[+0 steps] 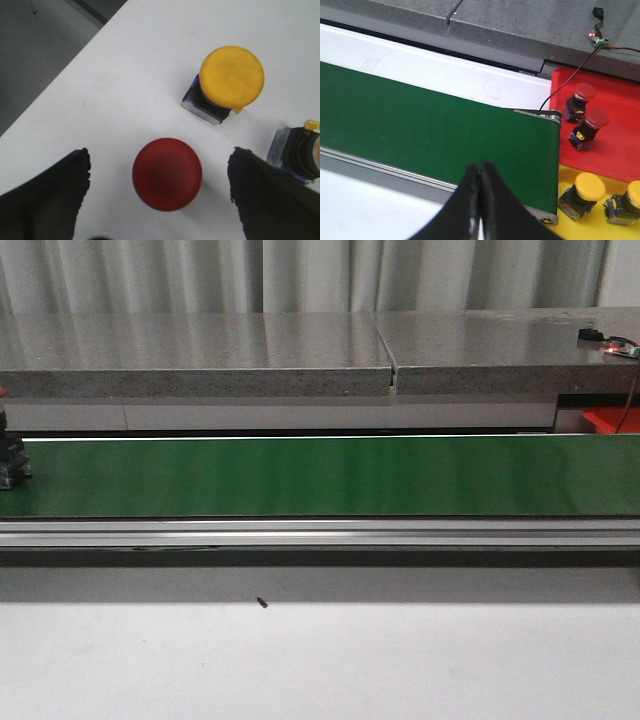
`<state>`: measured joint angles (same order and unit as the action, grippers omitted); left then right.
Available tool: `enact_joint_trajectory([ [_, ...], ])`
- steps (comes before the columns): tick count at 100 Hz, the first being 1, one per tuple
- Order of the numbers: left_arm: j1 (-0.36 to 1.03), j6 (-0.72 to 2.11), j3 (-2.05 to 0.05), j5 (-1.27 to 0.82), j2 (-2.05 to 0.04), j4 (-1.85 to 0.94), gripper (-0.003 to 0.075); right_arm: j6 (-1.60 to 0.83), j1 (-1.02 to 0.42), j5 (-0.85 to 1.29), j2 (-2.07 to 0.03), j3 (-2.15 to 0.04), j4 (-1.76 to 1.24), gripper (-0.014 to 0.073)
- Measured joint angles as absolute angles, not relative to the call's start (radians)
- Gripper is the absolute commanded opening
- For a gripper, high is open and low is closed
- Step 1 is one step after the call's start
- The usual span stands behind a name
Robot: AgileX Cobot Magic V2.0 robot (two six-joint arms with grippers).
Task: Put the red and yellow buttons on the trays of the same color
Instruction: 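Grasp the second red button with the left gripper and lift it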
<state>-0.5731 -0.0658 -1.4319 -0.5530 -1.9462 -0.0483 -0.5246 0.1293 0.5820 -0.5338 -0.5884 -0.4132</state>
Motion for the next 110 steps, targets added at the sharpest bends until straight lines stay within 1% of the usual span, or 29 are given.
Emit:
enact_joint_trajectory([
  [56, -0.563, -0.016, -1.46, -0.568, -2.022, -0.094, 0.0555, -0.525, 0.129, 0.582, -0.534, -0.588, -0.413, -0.0069],
  [66, -0.563, -0.013, -1.46, -0.566, -2.024, -0.094, 0.0539, -0.525, 0.129, 0.582, -0.534, -0.588, -0.413, -0.0069],
  [76, -0.563, -0.01, -1.462, -0.566, -2.026, -0.094, 0.0493, -0.525, 0.129, 0.582, -0.534, -0.588, -0.413, -0.0069],
  [88, -0.563, -0.01, -1.464, -0.566, -2.027, -0.094, 0.0406, -0.525, 0.129, 0.582, -0.534, -0.588, -0.413, -0.0069],
  [97, -0.563, -0.009, -1.465, -0.566, -2.027, -0.094, 0.0323, -0.525, 0.129, 0.582, -0.534, -0.588, -0.413, -0.0069],
  [110, -0.563, -0.009, -1.465, -0.566, -2.027, -0.094, 0.018, -0.525, 0.129, 0.582, -0.534, -0.588, -0.413, -0.0069],
])
